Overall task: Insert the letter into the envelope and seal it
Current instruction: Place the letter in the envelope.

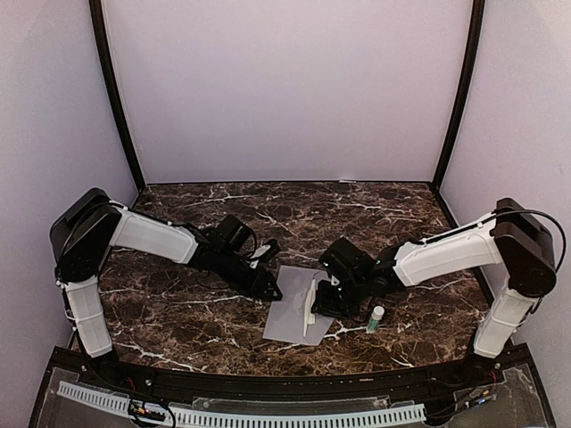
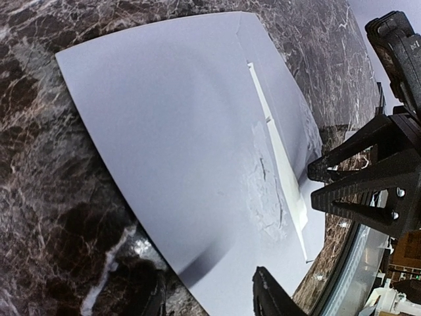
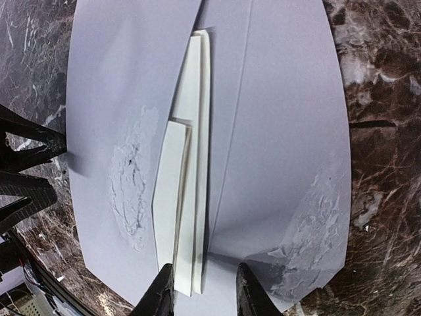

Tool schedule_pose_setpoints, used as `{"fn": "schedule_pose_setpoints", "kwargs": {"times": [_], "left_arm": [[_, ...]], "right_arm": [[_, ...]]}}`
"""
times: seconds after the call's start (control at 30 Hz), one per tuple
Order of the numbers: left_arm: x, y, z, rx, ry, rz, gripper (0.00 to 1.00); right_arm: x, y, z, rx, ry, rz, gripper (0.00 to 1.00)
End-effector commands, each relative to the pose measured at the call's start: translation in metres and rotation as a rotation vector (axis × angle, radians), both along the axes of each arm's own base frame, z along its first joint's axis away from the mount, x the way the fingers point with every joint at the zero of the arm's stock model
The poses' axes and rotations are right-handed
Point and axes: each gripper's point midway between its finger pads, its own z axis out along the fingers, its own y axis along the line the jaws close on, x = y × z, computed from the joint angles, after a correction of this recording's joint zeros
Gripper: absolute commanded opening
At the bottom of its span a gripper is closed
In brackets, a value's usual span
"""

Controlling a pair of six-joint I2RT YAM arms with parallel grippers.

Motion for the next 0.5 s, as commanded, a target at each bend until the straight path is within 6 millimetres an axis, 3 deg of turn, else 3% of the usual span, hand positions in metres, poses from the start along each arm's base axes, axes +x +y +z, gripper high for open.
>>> {"fn": "schedule_pose_setpoints", "kwargs": {"times": [0.0,0.47], "left_arm": [[-0.021,0.026,-0.017,0.107,0.045,-0.003,0.44],[-0.040,0.017,-0.025,0.111,0.084,-0.050,0.33]], "right_arm": [[0.000,0.002,0.004,0.022,-0.014,-0.015,0.30],[0.000,0.012,-0.006,0.033,0.005,0.000,0.25]]}}
